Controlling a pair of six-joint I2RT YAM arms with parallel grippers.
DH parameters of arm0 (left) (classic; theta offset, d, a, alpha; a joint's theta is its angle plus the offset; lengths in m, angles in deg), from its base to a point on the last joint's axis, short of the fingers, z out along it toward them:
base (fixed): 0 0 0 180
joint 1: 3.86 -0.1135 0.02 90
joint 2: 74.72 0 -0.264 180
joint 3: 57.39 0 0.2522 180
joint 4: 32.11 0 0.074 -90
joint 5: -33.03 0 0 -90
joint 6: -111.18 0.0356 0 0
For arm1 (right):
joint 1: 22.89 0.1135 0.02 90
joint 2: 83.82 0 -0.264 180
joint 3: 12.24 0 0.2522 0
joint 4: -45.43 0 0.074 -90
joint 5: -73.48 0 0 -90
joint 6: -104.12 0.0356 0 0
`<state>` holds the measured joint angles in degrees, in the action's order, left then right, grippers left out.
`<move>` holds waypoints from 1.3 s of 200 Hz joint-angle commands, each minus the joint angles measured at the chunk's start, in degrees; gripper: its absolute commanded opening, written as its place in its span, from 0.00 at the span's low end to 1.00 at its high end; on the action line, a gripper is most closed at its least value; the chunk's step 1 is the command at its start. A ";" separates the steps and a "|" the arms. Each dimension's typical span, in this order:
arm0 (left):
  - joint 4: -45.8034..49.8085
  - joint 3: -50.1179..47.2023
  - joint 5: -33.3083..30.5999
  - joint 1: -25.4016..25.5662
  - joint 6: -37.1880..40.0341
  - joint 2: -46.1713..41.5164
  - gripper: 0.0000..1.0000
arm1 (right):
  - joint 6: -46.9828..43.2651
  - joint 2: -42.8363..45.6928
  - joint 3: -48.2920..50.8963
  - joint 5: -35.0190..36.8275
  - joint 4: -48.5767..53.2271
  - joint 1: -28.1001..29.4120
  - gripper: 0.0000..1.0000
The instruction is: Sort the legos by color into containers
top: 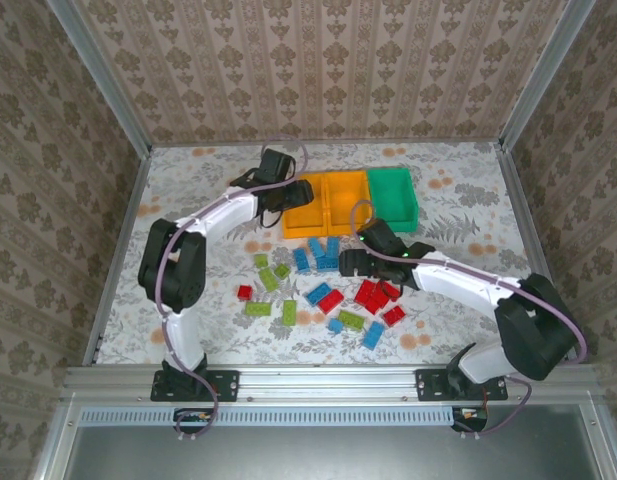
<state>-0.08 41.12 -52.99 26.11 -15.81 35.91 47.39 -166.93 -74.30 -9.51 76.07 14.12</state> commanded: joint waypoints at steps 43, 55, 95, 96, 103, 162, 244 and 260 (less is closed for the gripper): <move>2.39 11.40 2.52 0.17 1.24 7.93 0.64 | 2.56 -12.13 -10.52 5.64 2.10 7.44 0.97; 3.04 11.93 2.52 0.10 0.76 8.62 0.65 | 2.55 -14.25 -11.93 6.10 2.25 7.96 0.97; 3.79 10.23 1.81 -0.02 -1.48 7.18 0.72 | 2.40 -20.33 -16.04 8.00 4.89 8.51 0.99; 3.71 10.20 1.77 -0.06 -1.54 7.16 0.72 | 2.36 -20.38 -16.04 7.97 4.86 8.51 0.99; 3.58 9.83 1.60 -0.04 -1.66 6.64 0.74 | 2.34 -20.68 -16.05 7.97 4.52 8.49 0.99; 2.05 6.45 2.05 0.08 -2.64 2.95 0.86 | 1.54 -25.17 -19.06 8.49 4.86 8.46 0.94; -1.23 -4.48 1.64 0.09 -2.93 -7.91 0.90 | 0.26 -28.42 -20.47 9.86 4.09 8.35 0.69; -1.08 -6.46 1.56 0.08 -2.43 -9.83 0.90 | -0.24 -27.87 -20.26 9.73 3.82 8.38 0.63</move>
<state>-0.08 37.30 -50.80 26.16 -18.08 29.94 48.20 -193.70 -93.60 -0.53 79.44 22.39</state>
